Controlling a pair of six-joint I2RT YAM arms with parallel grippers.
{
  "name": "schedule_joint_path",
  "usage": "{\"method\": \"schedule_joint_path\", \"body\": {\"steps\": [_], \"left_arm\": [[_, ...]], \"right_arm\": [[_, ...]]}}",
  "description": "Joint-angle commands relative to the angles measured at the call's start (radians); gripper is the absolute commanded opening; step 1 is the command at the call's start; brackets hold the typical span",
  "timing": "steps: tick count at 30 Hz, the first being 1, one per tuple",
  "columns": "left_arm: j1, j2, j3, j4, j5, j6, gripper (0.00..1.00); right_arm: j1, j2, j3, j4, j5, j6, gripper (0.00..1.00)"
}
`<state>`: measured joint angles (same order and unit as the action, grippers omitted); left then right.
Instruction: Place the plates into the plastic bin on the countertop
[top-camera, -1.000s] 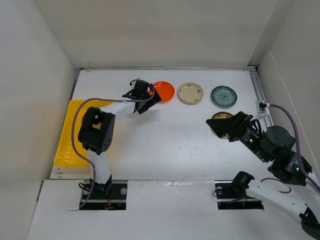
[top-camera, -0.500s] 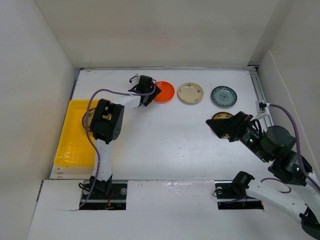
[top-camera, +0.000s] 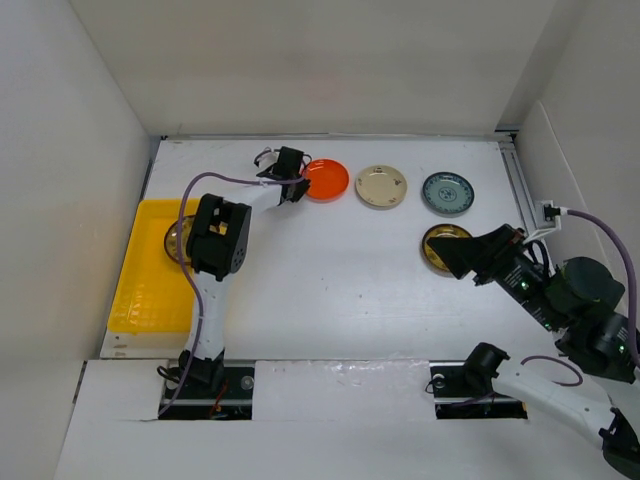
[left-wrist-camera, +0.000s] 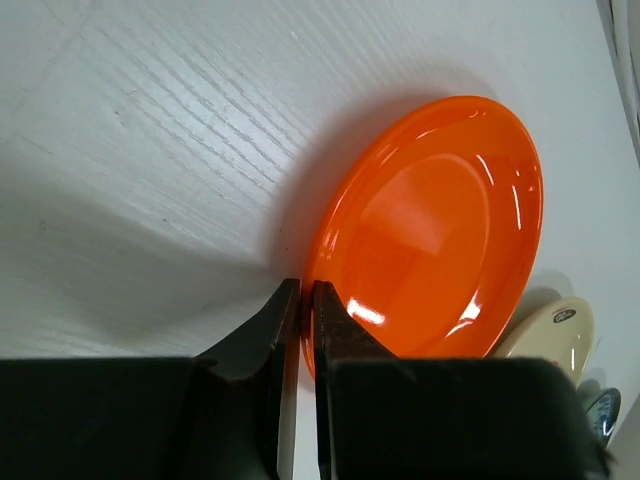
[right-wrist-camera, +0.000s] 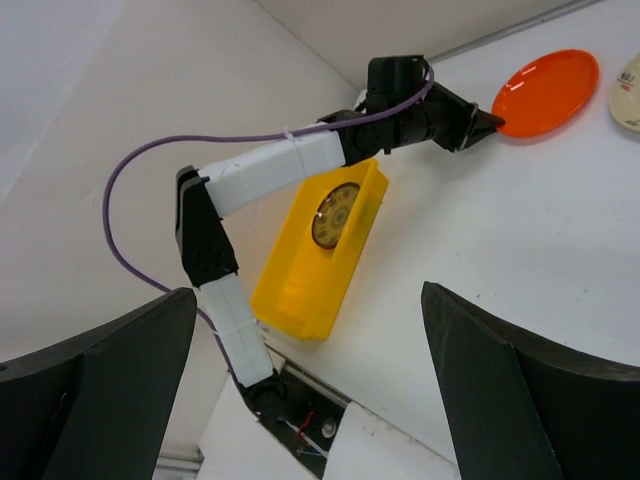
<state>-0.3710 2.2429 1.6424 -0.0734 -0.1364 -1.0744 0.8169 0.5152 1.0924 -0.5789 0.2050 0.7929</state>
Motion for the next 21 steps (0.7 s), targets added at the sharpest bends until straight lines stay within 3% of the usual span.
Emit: {"method": "schedule_joint_path", "body": {"steps": [1, 7, 9, 12, 15, 17, 21], "left_arm": [[0.007, -0.106, -0.029, -0.097, -0.098, 0.022, 0.00], [0.027, -0.461, -0.094, -0.181, -0.200, 0.131, 0.00], [0.059, -0.619, -0.212, -0.181, -0.175, 0.145, 0.00], [0.176, -0.806, -0.404, -0.192, -0.126, 0.145, 0.00], [0.377, -0.961, -0.610, -0.186, -0.020, 0.172, 0.00], [0.525, -1.034, -0.700, -0.154, 0.044, 0.220, 0.00], [0.708, -1.129, -0.835, -0.155, 0.096, 0.293, 0.00]], "right_arm": [[0.001, -0.014, 0.067, -0.010, 0.020, -0.026, 1.00], [0.001, -0.023, 0.067, -0.030, 0.030, -0.046, 1.00], [0.001, -0.033, 0.067, -0.030, 0.030, -0.055, 1.00], [0.001, -0.034, 0.049, -0.009, 0.016, -0.055, 1.00], [0.001, -0.034, 0.049, 0.016, -0.013, -0.064, 1.00], [0.001, -0.034, 0.040, 0.027, -0.024, -0.064, 1.00], [0.001, -0.023, 0.031, 0.050, -0.044, -0.064, 1.00]]}}
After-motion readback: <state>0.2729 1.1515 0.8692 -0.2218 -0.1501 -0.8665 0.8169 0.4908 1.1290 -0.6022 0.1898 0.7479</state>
